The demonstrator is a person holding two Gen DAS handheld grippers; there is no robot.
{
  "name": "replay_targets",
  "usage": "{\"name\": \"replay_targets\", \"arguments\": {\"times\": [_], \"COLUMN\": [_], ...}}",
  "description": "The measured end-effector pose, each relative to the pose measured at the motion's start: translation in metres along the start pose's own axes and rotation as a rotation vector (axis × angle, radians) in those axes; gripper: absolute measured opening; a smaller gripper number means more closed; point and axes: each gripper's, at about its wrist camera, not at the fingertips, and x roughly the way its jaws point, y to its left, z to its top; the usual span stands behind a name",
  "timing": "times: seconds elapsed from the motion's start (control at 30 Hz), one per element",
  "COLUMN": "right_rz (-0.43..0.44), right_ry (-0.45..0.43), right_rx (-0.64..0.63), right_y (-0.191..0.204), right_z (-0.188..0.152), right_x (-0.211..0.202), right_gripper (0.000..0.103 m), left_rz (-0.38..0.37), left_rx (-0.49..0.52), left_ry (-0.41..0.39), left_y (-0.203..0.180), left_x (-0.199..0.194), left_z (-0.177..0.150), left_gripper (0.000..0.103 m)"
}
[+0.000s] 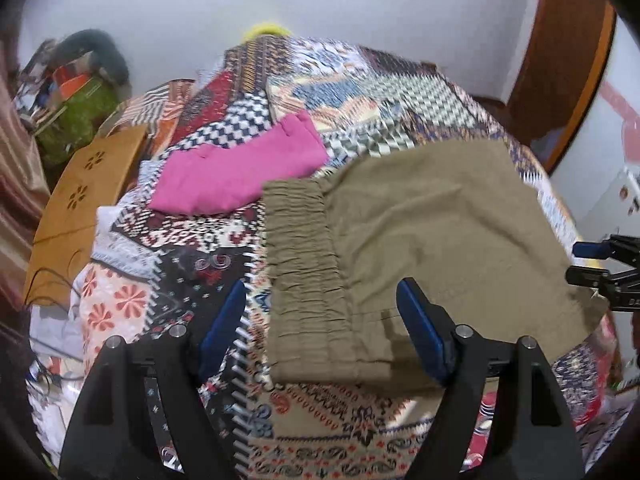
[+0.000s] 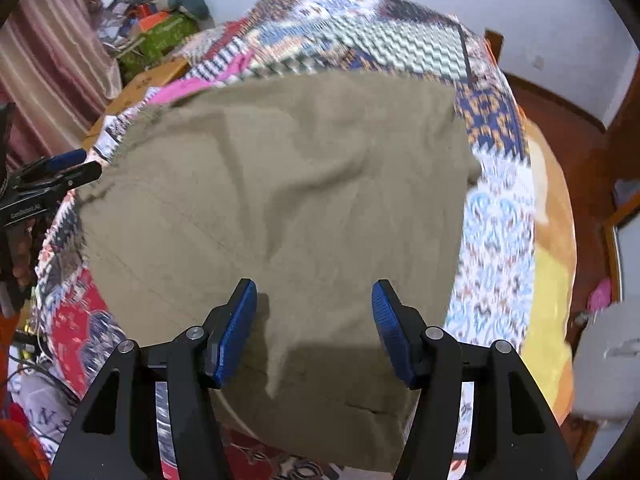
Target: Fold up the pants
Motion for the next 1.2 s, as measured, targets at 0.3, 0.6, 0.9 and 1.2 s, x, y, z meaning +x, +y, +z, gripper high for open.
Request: {"name": "replay_targets", "arguments": {"times": [0.3,0.6,0.9,1.2], "right_rz": [0.058,0.089,0.07,0.081], "right_ry": [-0.103,-0.045,0.014,0.009], "right_rx": [-0.058,-0.116,-0.124,-0.123], "right_y": [0.043,0.076,0.078,0.078], "right_z": [0.04,0.041,0.024,0.021], "right_x": [-0.005,0.027,0.046,0.047], "right_gripper": [0.056,0.056,0.056,0.057], "left_rz": [-0.065,-0.256,-0.342,-0.338], "left_rx": [-0.195,-0.403,-0.441,-0.439], "left_ry": [0.071,0.174,0.177,0.16], "left_y": [0.033,0.041,0.031,0.025], "left_x": [-0.001,0.023,0.037,0.058], "left_z": [-0.033,-0.064,-0.057,-0.034], "left_gripper": [0.086,0.086,0.087,0.092]}}
